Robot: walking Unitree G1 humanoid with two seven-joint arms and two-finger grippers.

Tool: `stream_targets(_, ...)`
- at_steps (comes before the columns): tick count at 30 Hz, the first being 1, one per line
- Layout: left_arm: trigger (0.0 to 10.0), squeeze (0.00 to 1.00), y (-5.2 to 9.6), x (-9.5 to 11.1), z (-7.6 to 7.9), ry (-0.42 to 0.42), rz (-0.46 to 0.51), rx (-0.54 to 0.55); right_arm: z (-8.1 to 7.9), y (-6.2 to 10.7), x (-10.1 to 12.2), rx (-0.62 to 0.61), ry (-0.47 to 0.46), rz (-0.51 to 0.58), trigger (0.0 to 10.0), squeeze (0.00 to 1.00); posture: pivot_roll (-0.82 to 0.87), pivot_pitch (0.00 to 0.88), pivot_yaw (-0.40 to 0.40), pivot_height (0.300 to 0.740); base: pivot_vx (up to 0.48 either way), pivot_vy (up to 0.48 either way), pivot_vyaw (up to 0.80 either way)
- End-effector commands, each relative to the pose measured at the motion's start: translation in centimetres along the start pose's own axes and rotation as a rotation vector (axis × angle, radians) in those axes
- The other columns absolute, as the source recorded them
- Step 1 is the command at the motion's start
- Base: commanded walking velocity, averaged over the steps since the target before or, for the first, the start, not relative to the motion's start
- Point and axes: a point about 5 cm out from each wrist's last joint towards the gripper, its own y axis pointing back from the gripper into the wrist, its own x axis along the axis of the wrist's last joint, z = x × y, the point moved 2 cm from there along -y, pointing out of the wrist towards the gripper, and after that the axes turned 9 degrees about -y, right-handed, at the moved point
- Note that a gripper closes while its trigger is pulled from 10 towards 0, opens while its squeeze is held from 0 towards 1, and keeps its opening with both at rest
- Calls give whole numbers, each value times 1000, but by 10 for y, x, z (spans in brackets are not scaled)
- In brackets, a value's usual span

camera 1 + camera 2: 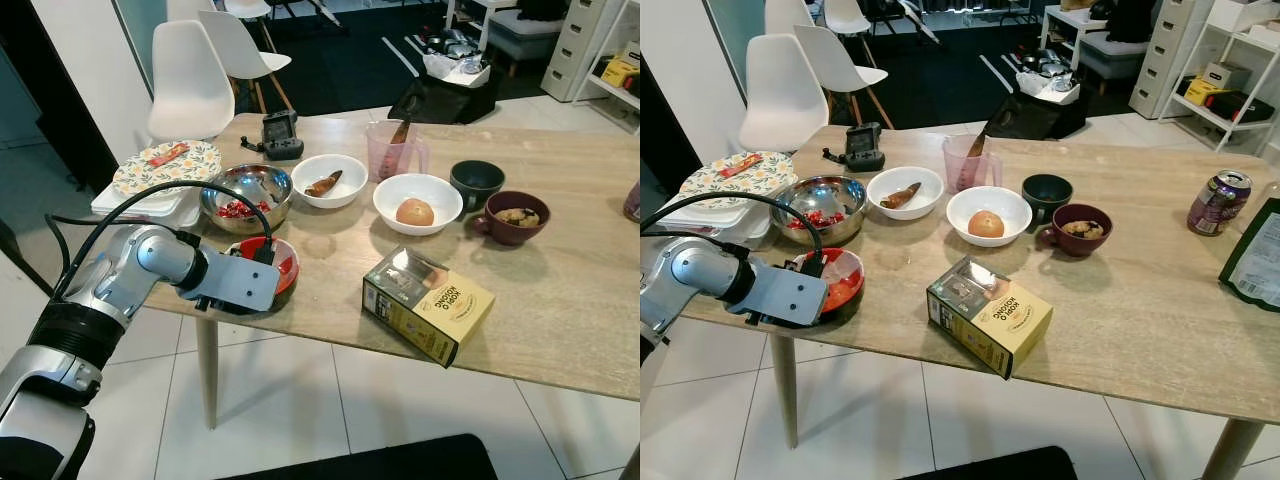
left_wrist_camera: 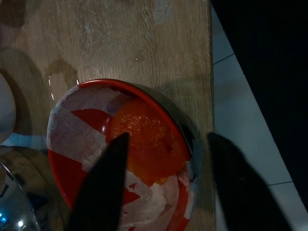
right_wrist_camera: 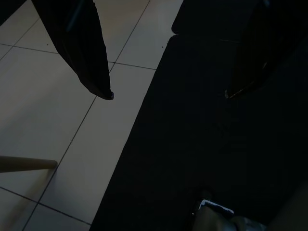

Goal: Restocking fridge

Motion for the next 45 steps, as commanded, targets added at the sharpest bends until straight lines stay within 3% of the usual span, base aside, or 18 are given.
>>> stream_targets(1, 10000, 604, -2, 0, -2, -5, 2, 10, -1, 0, -2, 2, 15, -3, 10000, 0, -39, 20, 20, 740, 0, 0, 0)
stream_targets(2, 10000, 604, -2, -1, -3, -14, -6, 17, -1, 0, -2, 1, 15, -3, 10000, 0, -39, 20, 20, 740, 0, 0, 0)
stream_targets(3, 10000, 0, 3, 0, -1, -4, -1, -13, -1, 0, -3, 1, 16, -3, 10000, 0, -39, 22, 18, 740, 0, 0, 0)
stream_targets(13, 10000, 0, 16, -4, 19, 54, -31, -189, 1, 0, -4, -3, 21, -6, 10000, 0, -37, 22, 15, 740, 0, 0, 0)
stream_targets(24, 10000, 0, 1, -18, 25, 74, -82, -171, 2, 1, -6, -6, 25, -10, 10000, 0, -46, 23, 6, 740, 0, 0, 0)
stream_targets(41, 10000, 0, -16, -23, 16, 13, -104, -90, 7, 1, -5, -14, 29, -7, 10000, 0, -57, 23, 2, 740, 0, 0, 0)
stream_targets(42, 0, 0, -17, -23, 17, 7, -103, -91, 7, 1, -5, -15, 29, -6, 10000, 0, -58, 23, 2, 740, 0, 0, 0)
stream_targets(45, 0, 0, -18, -23, 18, 1, -103, -101, 8, 1, -5, -15, 30, -6, 10000, 0, -59, 23, 2, 740, 0, 0, 0)
